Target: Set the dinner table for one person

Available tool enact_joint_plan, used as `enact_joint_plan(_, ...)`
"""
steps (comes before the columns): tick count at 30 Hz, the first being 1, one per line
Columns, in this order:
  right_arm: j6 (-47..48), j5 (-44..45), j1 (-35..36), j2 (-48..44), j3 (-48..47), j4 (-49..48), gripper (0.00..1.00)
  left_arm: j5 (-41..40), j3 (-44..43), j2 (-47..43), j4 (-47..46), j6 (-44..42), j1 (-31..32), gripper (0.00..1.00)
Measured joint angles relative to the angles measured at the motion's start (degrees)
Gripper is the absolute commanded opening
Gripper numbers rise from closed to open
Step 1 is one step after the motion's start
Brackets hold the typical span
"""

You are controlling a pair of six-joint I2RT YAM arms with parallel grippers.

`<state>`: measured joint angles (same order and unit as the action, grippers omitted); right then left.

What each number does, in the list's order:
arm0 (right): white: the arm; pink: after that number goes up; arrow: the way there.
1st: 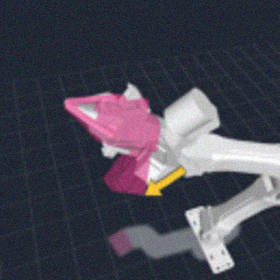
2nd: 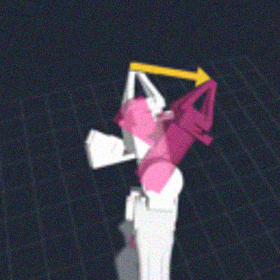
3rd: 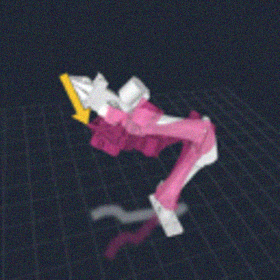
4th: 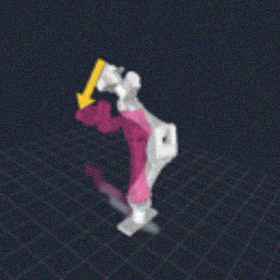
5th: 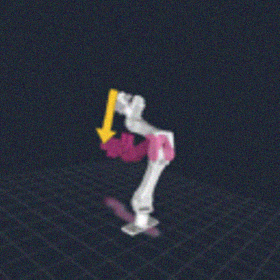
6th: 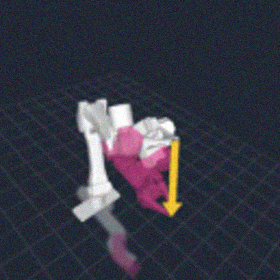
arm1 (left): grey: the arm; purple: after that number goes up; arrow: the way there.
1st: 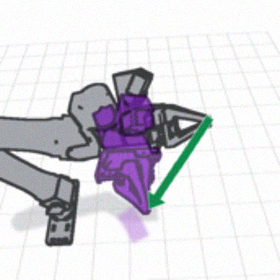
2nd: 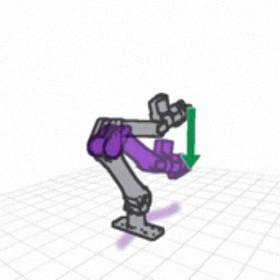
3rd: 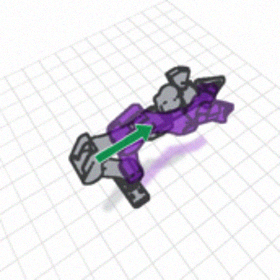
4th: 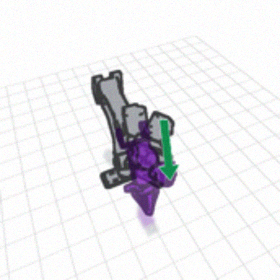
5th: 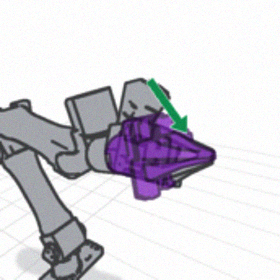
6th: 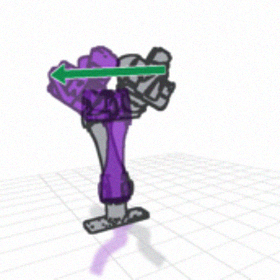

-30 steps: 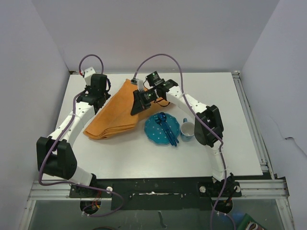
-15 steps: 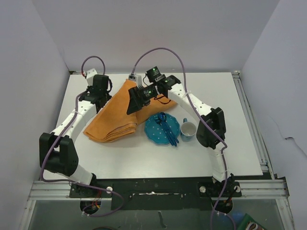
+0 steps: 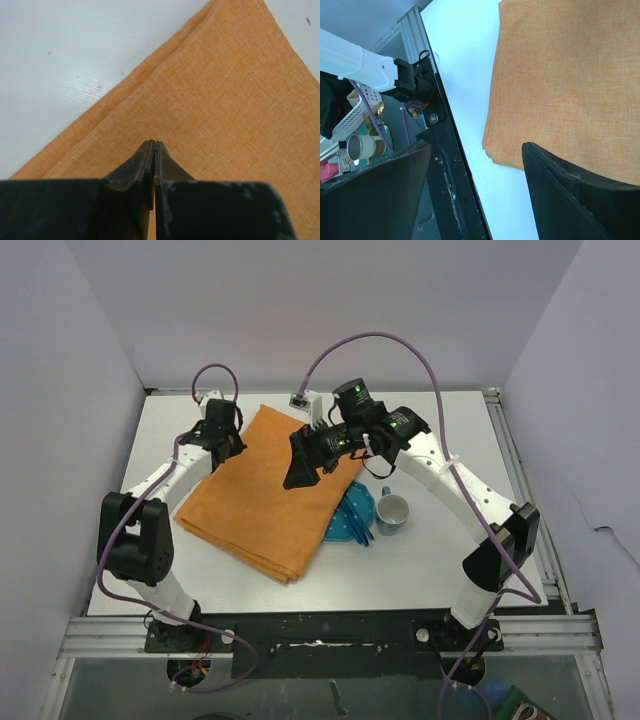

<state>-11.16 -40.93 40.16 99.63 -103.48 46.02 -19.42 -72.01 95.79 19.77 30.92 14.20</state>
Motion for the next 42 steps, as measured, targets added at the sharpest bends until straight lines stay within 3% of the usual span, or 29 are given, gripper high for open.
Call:
enact_joint_plan(8, 0.0, 2.69, -0.52, -1.79, 4.35, -0.31, 0.72, 11.89, -3.82, 9.05, -6.03, -1.6, -0.11, 0.0)
enact_joint_plan(19, -0.22, 3.28, -2.01, -1.46, 8.11, -1.44, 0.71, 29.2, -16.74, 30.27, -11.67, -1.6, -2.32, 0.0)
enact_joint_plan(24, -0.46, 3.52, -2.67, -1.46, 10.08, -1.6, 0.71, 33.99, -21.51, 35.06, -13.75, 0.46, -5.07, 0.0)
enact_joint_plan(33, -0.92, 3.41, -3.63, -1.49, 13.35, -3.28, 0.7, 34.75, -19.08, 35.34, -18.62, 7.02, -12.79, 0.0)
enact_joint_plan(42, -1.2, 4.42, -5.29, -2.16, 18.25, -3.85, 0.7, 23.65, -15.74, 32.02, -17.66, 7.87, -18.14, 0.0)
